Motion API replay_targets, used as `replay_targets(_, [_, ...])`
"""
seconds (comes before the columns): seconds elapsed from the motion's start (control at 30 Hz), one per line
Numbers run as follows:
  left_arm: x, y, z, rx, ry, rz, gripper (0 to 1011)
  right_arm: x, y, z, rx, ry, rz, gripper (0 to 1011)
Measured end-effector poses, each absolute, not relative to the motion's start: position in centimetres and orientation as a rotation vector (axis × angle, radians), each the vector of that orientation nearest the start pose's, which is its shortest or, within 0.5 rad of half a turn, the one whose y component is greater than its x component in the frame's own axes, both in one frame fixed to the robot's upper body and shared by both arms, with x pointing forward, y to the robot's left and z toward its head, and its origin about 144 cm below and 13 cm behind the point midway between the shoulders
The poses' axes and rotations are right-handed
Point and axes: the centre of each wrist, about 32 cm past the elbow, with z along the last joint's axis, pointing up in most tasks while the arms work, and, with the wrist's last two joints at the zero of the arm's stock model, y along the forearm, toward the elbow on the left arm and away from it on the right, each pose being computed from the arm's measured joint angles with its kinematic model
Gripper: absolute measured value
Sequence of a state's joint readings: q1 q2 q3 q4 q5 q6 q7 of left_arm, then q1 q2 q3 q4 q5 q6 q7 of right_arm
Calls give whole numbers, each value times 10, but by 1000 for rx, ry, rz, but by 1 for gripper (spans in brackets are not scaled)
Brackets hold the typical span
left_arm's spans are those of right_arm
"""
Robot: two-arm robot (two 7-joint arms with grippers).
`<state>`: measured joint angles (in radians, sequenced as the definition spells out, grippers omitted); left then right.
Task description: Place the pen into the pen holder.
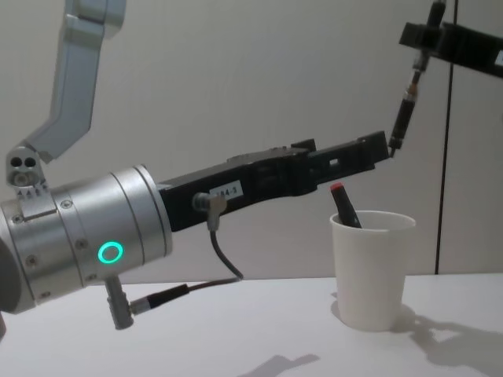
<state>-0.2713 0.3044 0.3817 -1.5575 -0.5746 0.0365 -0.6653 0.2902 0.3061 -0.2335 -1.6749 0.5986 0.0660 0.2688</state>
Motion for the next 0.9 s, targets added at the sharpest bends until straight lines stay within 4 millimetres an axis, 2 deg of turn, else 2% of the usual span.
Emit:
replay_targets(0.43, [512, 201, 1208, -214, 41, 525, 1003, 524, -238, 1266, 202, -149, -1078, 132])
replay_targets(0.9, [512, 201, 1208, -214, 41, 525, 1003, 535, -236, 1250, 123, -188, -1128, 132])
